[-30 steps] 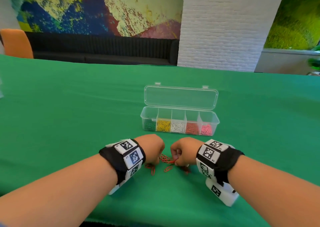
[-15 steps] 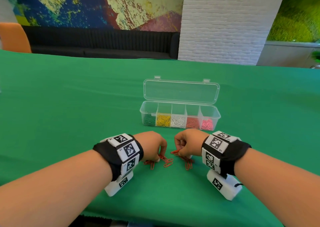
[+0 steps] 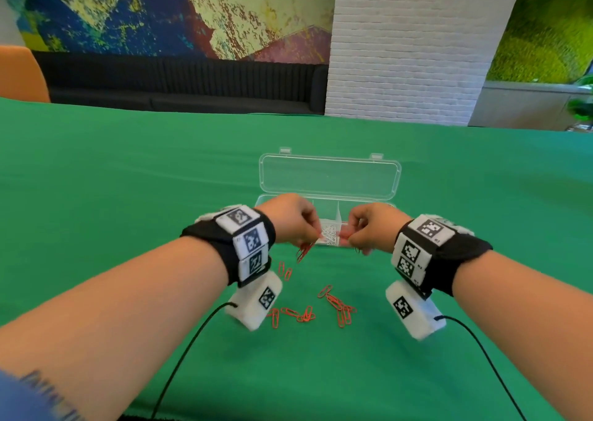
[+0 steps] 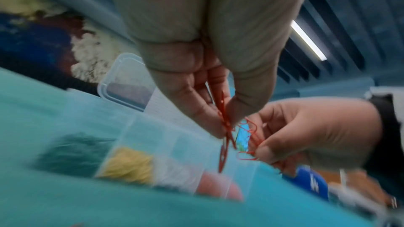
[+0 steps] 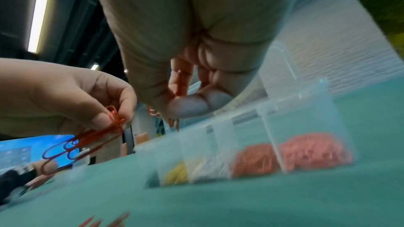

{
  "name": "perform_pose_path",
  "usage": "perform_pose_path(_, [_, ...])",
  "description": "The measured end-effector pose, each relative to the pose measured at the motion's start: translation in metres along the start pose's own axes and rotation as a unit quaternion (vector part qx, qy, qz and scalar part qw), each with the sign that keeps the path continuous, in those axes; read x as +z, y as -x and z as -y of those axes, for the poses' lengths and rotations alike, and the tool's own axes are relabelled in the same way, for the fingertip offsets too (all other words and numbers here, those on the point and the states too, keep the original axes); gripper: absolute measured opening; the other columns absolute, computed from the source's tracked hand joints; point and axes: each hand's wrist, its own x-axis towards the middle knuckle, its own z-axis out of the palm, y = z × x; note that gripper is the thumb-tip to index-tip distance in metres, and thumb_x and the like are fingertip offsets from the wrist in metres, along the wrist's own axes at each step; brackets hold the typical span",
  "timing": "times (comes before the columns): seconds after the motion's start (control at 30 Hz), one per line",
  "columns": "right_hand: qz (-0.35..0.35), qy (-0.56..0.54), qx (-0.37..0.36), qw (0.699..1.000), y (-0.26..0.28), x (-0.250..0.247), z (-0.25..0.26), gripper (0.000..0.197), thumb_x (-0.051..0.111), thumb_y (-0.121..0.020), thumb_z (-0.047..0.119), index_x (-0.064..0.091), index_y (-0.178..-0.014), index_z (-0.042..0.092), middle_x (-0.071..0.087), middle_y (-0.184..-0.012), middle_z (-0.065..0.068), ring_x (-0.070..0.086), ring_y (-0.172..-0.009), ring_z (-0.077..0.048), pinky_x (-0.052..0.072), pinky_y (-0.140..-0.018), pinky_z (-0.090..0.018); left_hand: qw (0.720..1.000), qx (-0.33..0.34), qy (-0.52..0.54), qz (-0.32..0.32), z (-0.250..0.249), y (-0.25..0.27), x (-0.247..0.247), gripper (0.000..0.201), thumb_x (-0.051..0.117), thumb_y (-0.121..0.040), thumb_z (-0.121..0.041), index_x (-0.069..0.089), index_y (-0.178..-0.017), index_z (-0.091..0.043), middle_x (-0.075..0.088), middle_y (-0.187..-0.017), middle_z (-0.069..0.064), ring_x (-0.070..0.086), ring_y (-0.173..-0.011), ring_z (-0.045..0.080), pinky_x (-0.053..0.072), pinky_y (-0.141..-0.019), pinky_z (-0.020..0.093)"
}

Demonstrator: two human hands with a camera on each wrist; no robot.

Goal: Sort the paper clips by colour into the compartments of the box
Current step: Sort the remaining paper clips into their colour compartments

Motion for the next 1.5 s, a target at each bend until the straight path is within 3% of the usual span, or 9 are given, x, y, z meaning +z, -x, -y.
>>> perform_pose_path(0.1, [-0.047, -0.06, 0.044, 0.996, -0.019, -0.024, -0.003, 0.022, 0.065, -0.078, 0.0, 0.054, -0.065, 0.013, 0.063, -0.063, -0.009, 0.06, -0.053, -0.016, 0.057, -0.075, -0.037, 0.994, -0.026, 0.102, -0.025, -0.017, -0.029, -0.004, 0.013, 0.065, -0.082, -0.005, 0.064, -0.072, -0.014, 0.067, -0.071, 0.003, 0.065, -0.062, 0.011, 0.058, -0.072, 0.026])
perform_pose_path(0.3, [-0.055, -0.084, 0.111, 0.989, -0.049, -0.039, -0.012, 0.02, 0.068, -0.079, 0.0, 0.055, -0.067, 0.01, 0.062, -0.064, -0.009, 0.059, -0.056, -0.018, 0.057, -0.078, -0.037, 0.982, -0.085, 0.157, -0.056, -0.04, -0.086, 0.007, 0.015, 0.062, -0.084, -0.003, 0.063, -0.07, -0.009, 0.063, -0.065, 0.007, 0.059, -0.047, 0.007, 0.056, -0.06, 0.022])
perform_pose_path(0.43, [-0.045, -0.087, 0.133, 0.986, -0.061, -0.034, -0.014, 0.012, 0.069, -0.082, 0.009, 0.061, -0.073, 0.007, 0.07, -0.081, -0.012, 0.065, -0.071, -0.02, 0.055, -0.086, -0.039, 0.985, -0.098, 0.129, -0.06, -0.044, -0.112, 0.02, 0.008, 0.063, -0.084, -0.004, 0.069, -0.088, -0.001, 0.07, -0.083, 0.015, 0.069, -0.076, 0.024, 0.057, -0.081, 0.036])
perform_pose_path(0.53, [-0.043, -0.051, 0.127, 0.99, -0.066, -0.03, -0.016, 0.012, 0.064, -0.085, 0.015, 0.07, -0.085, 0.004, 0.073, -0.094, -0.013, 0.068, -0.085, -0.021, 0.054, -0.089, -0.038, 0.99, -0.092, 0.092, -0.046, -0.043, -0.118, 0.024, 0.009, 0.057, -0.087, -0.007, 0.065, -0.09, -0.007, 0.066, -0.085, 0.011, 0.064, -0.08, 0.022, 0.055, -0.081, 0.028])
perform_pose_path(0.7, [-0.054, -0.058, 0.106, 0.991, -0.065, -0.028, -0.018, 0.021, 0.06, -0.088, 0.015, 0.069, -0.104, 0.006, 0.07, -0.104, -0.011, 0.065, -0.089, -0.02, 0.053, -0.09, -0.035, 0.995, -0.074, 0.018, -0.064, -0.041, -0.112, 0.025, 0.022, 0.058, -0.088, -0.01, 0.069, -0.104, 0.001, 0.069, -0.106, 0.018, 0.065, -0.1, 0.029, 0.053, -0.088, 0.04])
perform_pose_path(1.0, [-0.097, 0.032, 0.0, 0.995, -0.025, -0.029, -0.012, 0.007, 0.058, -0.088, 0.022, 0.064, -0.087, 0.02, 0.067, -0.089, 0.0, 0.059, -0.079, -0.015, 0.046, -0.073, -0.024, 0.999, -0.032, 0.013, -0.021, -0.018, -0.046, 0.0, 0.009, 0.066, -0.085, -0.021, 0.066, -0.092, -0.015, 0.067, -0.079, 0.001, 0.065, -0.064, 0.011, 0.057, -0.067, 0.024])
perform_pose_path(1.13, [-0.005, 0.102, -0.059, 0.993, 0.003, -0.013, -0.01, 0.007, 0.059, -0.088, 0.026, 0.065, -0.092, 0.024, 0.061, -0.085, 0.009, 0.057, -0.081, -0.009, 0.042, -0.075, -0.019, 0.991, -0.056, -0.093, 0.072, 0.013, -0.013, -0.008, 0.02, 0.066, -0.084, -0.019, 0.065, -0.103, -0.018, 0.068, -0.097, 0.003, 0.062, -0.064, 0.007, 0.053, -0.066, 0.019])
perform_pose_path(1.3, [0.152, 0.221, -0.096, 0.959, 0.022, 0.018, -0.014, 0.039, 0.059, -0.088, 0.021, 0.056, -0.126, 0.025, 0.057, -0.126, 0.007, 0.057, -0.106, -0.009, 0.043, -0.096, -0.021, 0.943, -0.06, -0.295, 0.141, 0.039, 0.021, 0.0, 0.05, 0.058, -0.086, -0.021, 0.049, -0.135, -0.025, 0.053, -0.133, -0.002, 0.055, -0.115, 0.017, 0.045, -0.095, 0.029])
perform_pose_path(1.5, [0.193, 0.273, -0.159, 0.929, 0.031, 0.041, -0.003, 0.063, 0.062, -0.084, 0.029, 0.038, -0.142, 0.026, 0.037, -0.145, 0.006, 0.04, -0.131, -0.014, 0.031, -0.108, -0.023, 0.929, -0.016, -0.332, 0.16, 0.043, 0.035, 0.02, 0.052, 0.055, -0.085, -0.018, 0.047, -0.136, -0.021, 0.049, -0.131, 0.004, 0.054, -0.114, 0.024, 0.048, -0.094, 0.037])
